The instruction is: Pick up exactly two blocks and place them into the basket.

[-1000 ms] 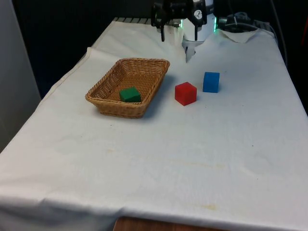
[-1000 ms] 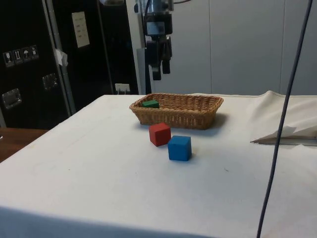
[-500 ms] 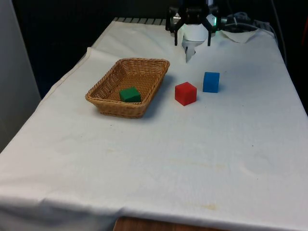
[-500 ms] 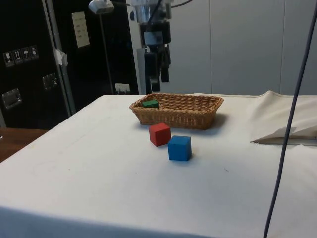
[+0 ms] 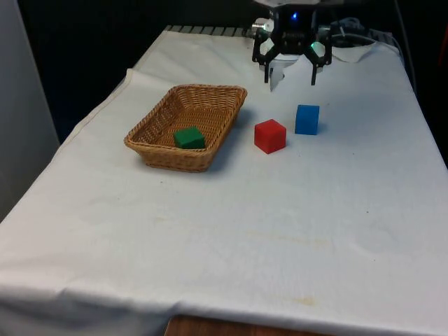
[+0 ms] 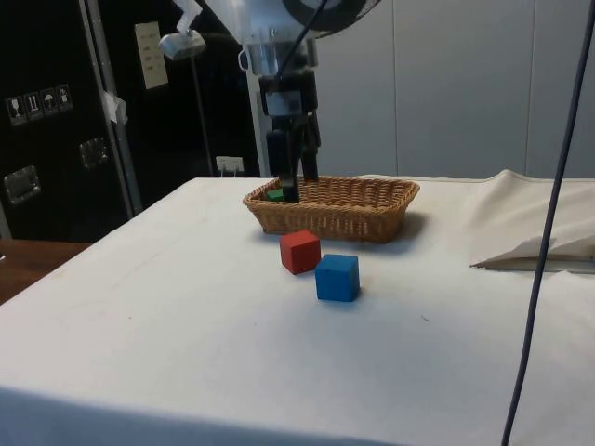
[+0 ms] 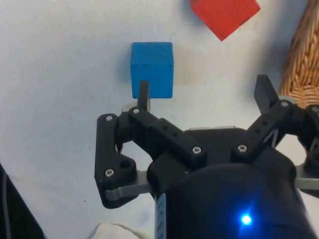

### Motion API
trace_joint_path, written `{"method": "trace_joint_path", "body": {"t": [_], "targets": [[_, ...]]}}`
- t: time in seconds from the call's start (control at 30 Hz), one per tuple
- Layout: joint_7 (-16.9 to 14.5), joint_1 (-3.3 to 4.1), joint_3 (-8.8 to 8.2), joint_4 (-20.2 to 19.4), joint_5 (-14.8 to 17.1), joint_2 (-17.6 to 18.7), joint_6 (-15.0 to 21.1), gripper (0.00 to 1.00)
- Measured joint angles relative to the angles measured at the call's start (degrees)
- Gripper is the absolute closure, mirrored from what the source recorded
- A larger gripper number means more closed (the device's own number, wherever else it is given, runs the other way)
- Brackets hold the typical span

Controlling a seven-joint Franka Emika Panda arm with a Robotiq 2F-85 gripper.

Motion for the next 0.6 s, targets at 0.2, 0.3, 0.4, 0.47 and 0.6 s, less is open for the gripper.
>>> {"method": "trace_joint_path", "body": {"t": [0.2, 0.3, 0.4, 0.47, 0.6], "targets": [[1.72, 0.0, 0.29, -0.17, 0.92, 2.06, 1.72, 0.0], [2.35, 0.0, 0.34, -0.17, 1.72, 3.32, 2.64, 0.0], [2.75, 0.0, 0.4, -0.11, 2.81, 4.53, 3.61, 0.0], [2.75, 0.0, 0.4, -0.06, 3.61, 5.21, 4.18, 0.0], [2.58, 0.0, 0.46, 0.46, 5.5, 6.47, 4.76, 0.0]]}}
